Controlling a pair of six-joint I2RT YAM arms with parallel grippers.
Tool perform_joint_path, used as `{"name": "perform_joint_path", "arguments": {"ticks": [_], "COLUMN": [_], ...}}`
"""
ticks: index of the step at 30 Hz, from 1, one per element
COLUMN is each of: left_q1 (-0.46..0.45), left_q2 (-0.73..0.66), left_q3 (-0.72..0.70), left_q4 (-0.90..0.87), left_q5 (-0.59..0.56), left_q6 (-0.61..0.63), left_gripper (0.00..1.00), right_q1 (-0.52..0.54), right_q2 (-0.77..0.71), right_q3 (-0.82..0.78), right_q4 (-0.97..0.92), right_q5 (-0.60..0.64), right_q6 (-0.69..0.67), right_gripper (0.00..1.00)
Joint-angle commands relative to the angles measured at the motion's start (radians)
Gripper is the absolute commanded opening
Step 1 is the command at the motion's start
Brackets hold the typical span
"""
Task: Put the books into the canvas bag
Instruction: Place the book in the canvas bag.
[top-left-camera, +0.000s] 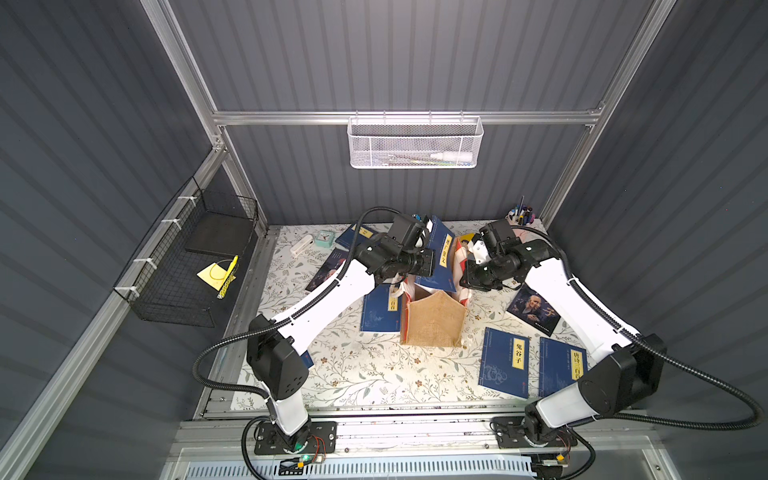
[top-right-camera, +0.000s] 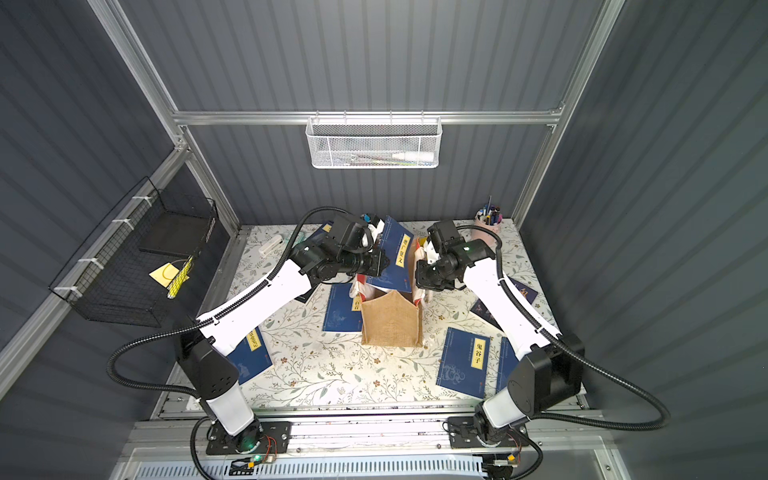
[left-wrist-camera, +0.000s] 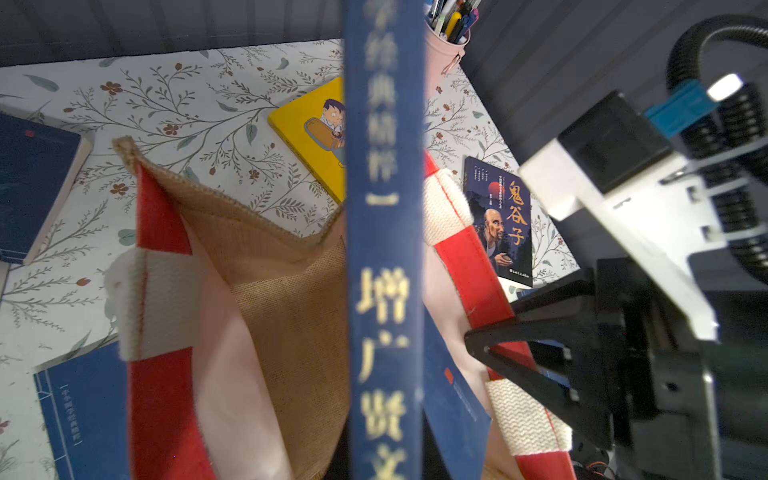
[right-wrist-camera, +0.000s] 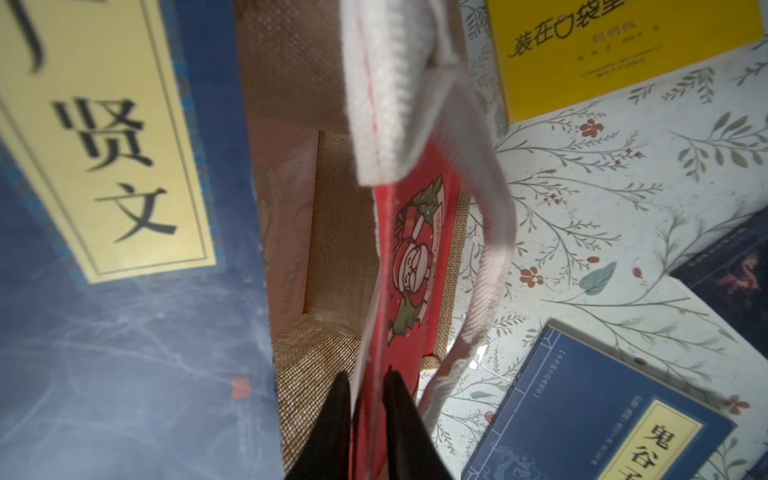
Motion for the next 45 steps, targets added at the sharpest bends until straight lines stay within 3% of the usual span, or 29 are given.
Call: {"name": "perform_joint_path", "arguments": {"ticks": [1,12,21,28,34,41,45], "left_q1": [-0.005,-0.074,-0.086,-0.084,-0.054,0.037,0.06], "left_q2": [0.043,0.199,0.318,0.433,0.44,0.345,0.318], "left_q3": [0.065,0.284,0.335,0.449,0.407,0.175,0.113], "left_q4": [-0.11,-0.263,-0.414,-0.443,-0.308,-0.077,-0.025], "left_q5": [-0.068,-0.068,-0.136,-0.11,0.004,0.209,0.24], "left_q6": [0.06,0.102,-0.011,-0.158,-0.276,-0.415,-0.456], "left_gripper": [0.0,0.0,0.0,0.0,0.0,0.0,0.0], "right_q1": [-0.003,-0.006,-0.02,-0.02,-0.02,-0.02,-0.02], "right_q2": [-0.045,-0.063,-0.091,-0.105,-0.104,-0.109,-0.114], "right_q3": [-0.02,-0.059,-0.097,-0.125,-0.146,-0.164,-0.173], "right_q4": [-0.011,0.003,0.053,0.088,0.091,0.083,0.08], "right_q5": [0.004,0.004,-0.032,-0.075,-0.1,-0.142,-0.162], "right_q6": [-0.006,-0.006,0.018,0.031,0.032,0.012,0.002], "right_gripper": [0.17,0.14,0.06,0.06,0.06,0.06,0.06]}}
